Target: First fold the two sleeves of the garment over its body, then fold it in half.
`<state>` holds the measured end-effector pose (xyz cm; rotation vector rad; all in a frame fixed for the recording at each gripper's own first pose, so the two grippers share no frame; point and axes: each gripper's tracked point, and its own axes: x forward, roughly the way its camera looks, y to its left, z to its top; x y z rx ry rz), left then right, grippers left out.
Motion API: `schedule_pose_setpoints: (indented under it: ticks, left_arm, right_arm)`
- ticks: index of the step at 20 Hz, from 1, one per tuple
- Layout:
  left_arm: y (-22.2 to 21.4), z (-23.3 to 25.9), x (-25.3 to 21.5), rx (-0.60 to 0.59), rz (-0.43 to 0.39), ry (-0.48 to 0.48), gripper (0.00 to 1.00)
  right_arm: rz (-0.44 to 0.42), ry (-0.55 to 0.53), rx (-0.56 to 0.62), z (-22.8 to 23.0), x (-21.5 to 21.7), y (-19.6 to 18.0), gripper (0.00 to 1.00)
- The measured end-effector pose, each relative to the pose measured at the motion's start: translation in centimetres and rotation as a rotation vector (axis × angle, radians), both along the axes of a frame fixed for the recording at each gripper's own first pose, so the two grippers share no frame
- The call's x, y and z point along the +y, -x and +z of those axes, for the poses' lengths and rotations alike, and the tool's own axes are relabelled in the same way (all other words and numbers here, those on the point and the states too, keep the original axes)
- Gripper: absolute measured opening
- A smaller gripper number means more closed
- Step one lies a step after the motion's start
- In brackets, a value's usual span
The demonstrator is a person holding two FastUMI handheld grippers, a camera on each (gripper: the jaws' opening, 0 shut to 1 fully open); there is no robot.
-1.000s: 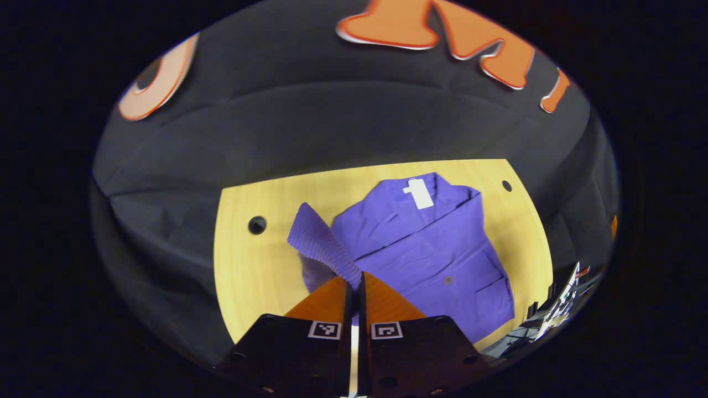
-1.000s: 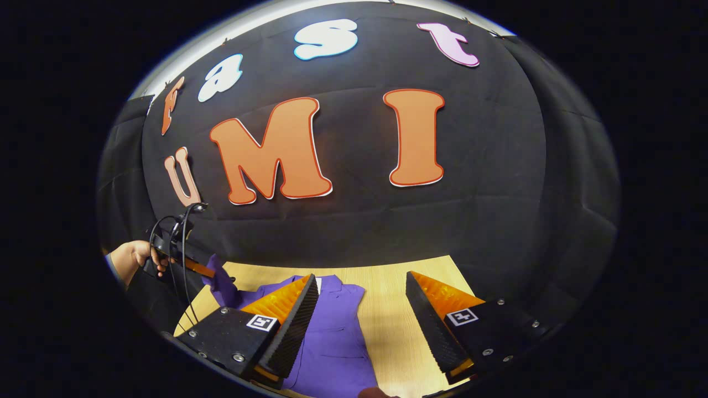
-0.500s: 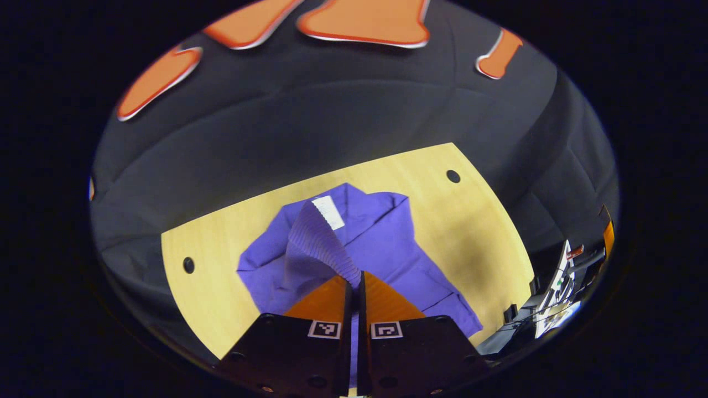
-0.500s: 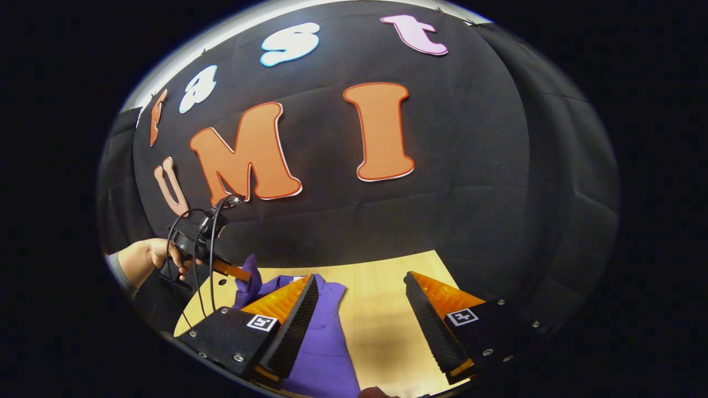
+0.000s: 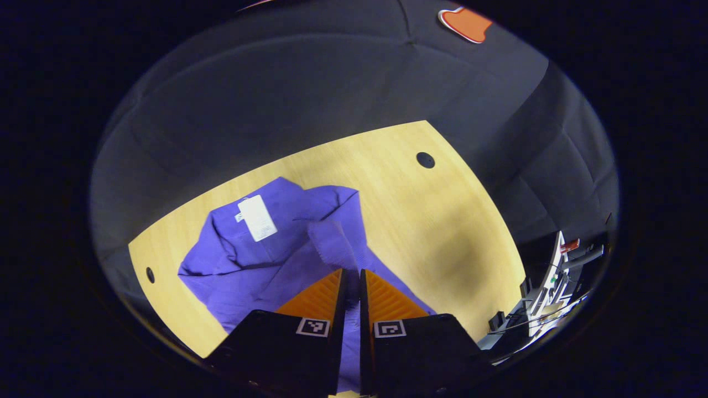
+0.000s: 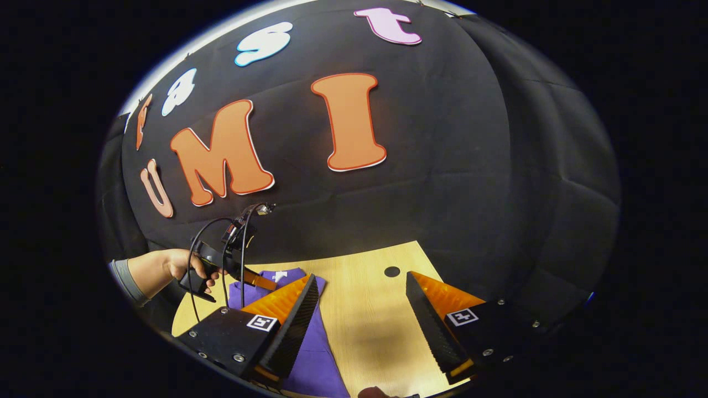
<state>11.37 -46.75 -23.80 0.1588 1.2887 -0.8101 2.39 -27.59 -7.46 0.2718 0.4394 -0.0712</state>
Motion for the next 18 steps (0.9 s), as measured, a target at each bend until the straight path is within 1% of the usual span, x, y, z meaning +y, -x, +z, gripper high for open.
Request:
schedule_pose_setpoints:
  ticks: [2,5,6,8,11,12,15,18]
  left_arm:
    - [0.3,0.3,-1.2,0.005,-0.012,0.030,0.15]
    - [0.9,1.7,-1.7,-0.006,-0.009,0.088,0.20]
    - [1.1,2.4,-1.3,-0.014,-0.001,0.102,0.24]
    - [1.0,3.5,0.3,-0.055,0.028,0.131,0.36]
    - [1.1,4.3,5.0,-0.127,0.098,0.113,0.69]
    - [1.4,4.3,7.0,-0.142,0.126,0.098,0.75]
    - [3.4,3.3,13.7,-0.156,0.234,0.042,0.89]
    - [6.6,1.1,20.7,-0.147,0.338,-0.024,0.92]
  right_arm:
    - [-0.003,0.003,0.010,-0.3,-0.1,0.0,0.95]
    - [0.001,0.003,0.016,-0.4,0.3,0.0,0.95]
    - [0.005,0.004,0.016,-0.4,0.5,0.0,0.95]
    - [0.015,0.011,0.020,-0.7,1.2,-0.2,0.95]
    - [0.042,0.025,0.046,-1.8,2.6,-0.2,0.95]
    - [0.054,0.022,0.059,-2.4,3.3,0.0,0.95]
    - [0.102,0.016,0.104,-4.4,5.7,0.2,0.95]
    - [0.145,0.009,0.165,-7.0,8.3,0.9,0.95]
